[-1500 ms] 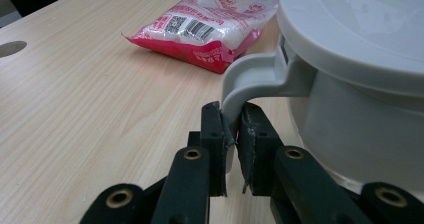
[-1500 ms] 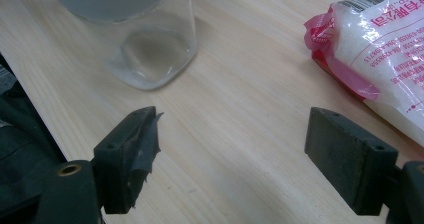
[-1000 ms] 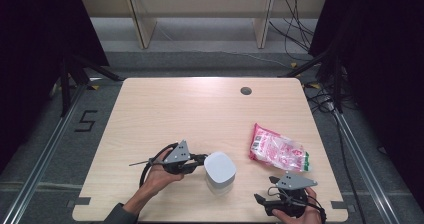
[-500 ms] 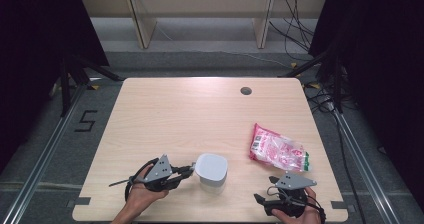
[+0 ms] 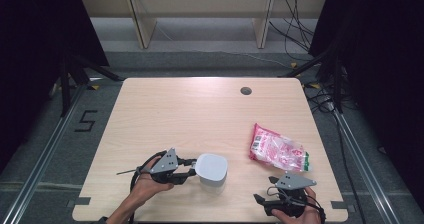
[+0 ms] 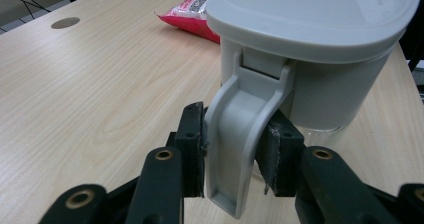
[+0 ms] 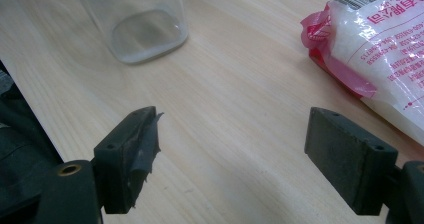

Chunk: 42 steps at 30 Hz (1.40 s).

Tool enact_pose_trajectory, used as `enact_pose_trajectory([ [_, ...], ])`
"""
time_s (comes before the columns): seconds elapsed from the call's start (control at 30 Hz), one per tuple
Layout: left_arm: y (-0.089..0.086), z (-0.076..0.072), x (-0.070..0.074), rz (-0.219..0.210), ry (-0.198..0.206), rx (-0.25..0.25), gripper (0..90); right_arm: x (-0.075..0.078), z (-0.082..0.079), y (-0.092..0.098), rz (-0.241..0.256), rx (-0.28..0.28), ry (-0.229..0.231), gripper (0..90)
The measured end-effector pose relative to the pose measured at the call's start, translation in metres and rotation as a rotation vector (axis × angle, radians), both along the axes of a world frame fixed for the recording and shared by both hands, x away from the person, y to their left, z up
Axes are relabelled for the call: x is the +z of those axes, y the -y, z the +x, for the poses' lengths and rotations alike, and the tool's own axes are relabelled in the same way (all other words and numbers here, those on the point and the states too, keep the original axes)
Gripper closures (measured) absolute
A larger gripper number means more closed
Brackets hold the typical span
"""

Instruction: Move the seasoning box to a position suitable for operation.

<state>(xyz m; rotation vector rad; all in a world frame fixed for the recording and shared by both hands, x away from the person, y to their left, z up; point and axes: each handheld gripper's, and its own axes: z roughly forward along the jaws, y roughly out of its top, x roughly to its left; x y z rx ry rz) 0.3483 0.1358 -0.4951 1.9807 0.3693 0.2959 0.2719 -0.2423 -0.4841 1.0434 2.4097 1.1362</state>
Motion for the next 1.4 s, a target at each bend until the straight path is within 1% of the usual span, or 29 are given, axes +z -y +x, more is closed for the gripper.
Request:
enact_pose_trajectory([
  [0.07,-0.001,-0.001,0.000,0.007,0.000,-0.006,67.0,0.000,-0.001,0.000,0.004,-0.008,-0.008,22.4],
  [0.1,-0.003,-0.006,0.001,-0.001,-0.014,-0.006,67.2,0.000,0.000,0.000,0.009,0.014,0.006,22.4],
  [0.13,-0.003,-0.006,0.001,-0.001,-0.014,-0.006,67.3,0.000,0.000,0.000,0.009,0.014,0.006,22.4],
  [0.17,-0.006,-0.010,0.001,-0.001,-0.016,-0.014,67.4,0.000,0.000,0.000,0.002,0.009,0.004,22.4],
  [0.2,-0.007,-0.013,0.001,-0.005,-0.030,-0.020,67.5,0.000,0.000,0.000,-0.003,0.005,0.005,22.4],
  [0.23,-0.010,-0.014,0.002,0.010,-0.021,-0.029,67.3,0.000,0.000,0.000,-0.004,0.012,0.006,22.4],
  [0.27,-0.010,-0.014,0.002,0.010,-0.021,-0.029,66.5,0.000,0.000,0.000,-0.004,0.012,0.006,22.4],
  [0.3,-0.011,-0.017,0.002,-0.015,-0.024,-0.034,66.5,0.000,0.000,-0.001,-0.004,0.006,0.014,22.4],
  [0.33,-0.011,-0.017,0.002,-0.035,-0.023,-0.043,61.6,0.000,0.001,-0.001,-0.004,0.010,-0.006,22.4],
  [0.37,-0.010,-0.017,0.003,-0.038,-0.019,-0.051,59.4,-0.001,0.000,-0.001,-0.001,0.006,-0.004,22.4],
  [0.43,-0.009,-0.017,0.005,-0.015,0.014,-0.071,57.4,0.001,0.000,-0.001,0.003,-0.002,-0.005,22.4],
  [0.5,-0.010,-0.017,0.006,-0.031,0.003,-0.072,57.3,0.001,0.000,0.000,-0.013,0.007,0.008,22.4],
  [0.53,-0.011,-0.016,0.006,-0.023,0.005,-0.078,57.1,0.000,0.000,-0.001,-0.011,0.007,0.003,22.5],
  [0.57,-0.010,-0.017,0.006,-0.032,0.009,-0.085,57.1,-0.001,0.001,-0.001,0.000,0.023,-0.009,22.6],
  [0.6,-0.010,-0.018,0.007,-0.025,0.011,-0.086,55.9,0.000,0.000,-0.001,-0.008,0.009,-0.001,22.6],
  [0.63,-0.010,-0.018,0.007,-0.020,0.014,-0.091,54.8,0.000,0.000,-0.002,-0.006,0.006,-0.005,22.6],
  [0.7,-0.009,-0.017,0.008,-0.025,0.019,-0.101,53.2,0.000,0.000,0.000,-0.010,0.004,-0.001,22.6],
  [0.77,-0.010,-0.015,0.007,-0.029,0.011,-0.113,54.2,0.000,0.001,0.000,-0.004,-0.002,0.011,22.6],
  [0.8,-0.010,-0.015,0.007,-0.038,0.001,-0.114,55.9,0.000,0.001,0.000,-0.002,-0.002,0.008,22.6],
  [0.83,-0.010,-0.015,0.007,-0.040,0.004,-0.107,56.6,0.001,0.000,0.000,0.000,-0.005,-0.001,22.6],
  [0.9,-0.011,-0.014,0.007,-0.048,0.000,-0.100,59.2,0.000,0.001,-0.001,0.009,0.013,-0.010,22.7],
  [0.93,-0.012,-0.015,0.008,-0.046,-0.004,-0.100,60.8,0.000,0.000,-0.001,-0.005,0.001,0.002,22.7],
  [0.97,-0.012,-0.015,0.008,-0.044,-0.006,-0.102,61.2,0.001,0.000,-0.001,-0.009,0.005,-0.002,22.7],
  [1.03,-0.012,-0.017,0.008,-0.049,-0.010,-0.115,62.7,0.001,0.000,0.000,-0.016,0.005,0.012,22.7],
  [1.1,-0.012,-0.018,0.008,-0.039,-0.006,-0.115,63.3,0.001,0.000,-0.001,-0.007,0.002,0.003,22.7],
  [1.2,-0.010,-0.017,0.008,-0.058,-0.027,-0.116,62.7,0.000,0.001,0.000,-0.009,0.000,0.010,22.7],
  [1.3,-0.009,-0.018,0.010,-0.049,-0.014,-0.123,61.8,0.001,0.000,-0.001,-0.007,0.002,0.013,22.9],
  [1.33,-0.009,-0.019,0.010,-0.070,-0.027,-0.117,61.1,0.001,0.001,-0.001,-0.008,0.001,0.011,22.9],
  [1.4,-0.010,-0.018,0.010,-0.080,-0.022,-0.121,63.2,0.000,0.001,-0.001,-0.010,0.006,0.004,22.9],
])
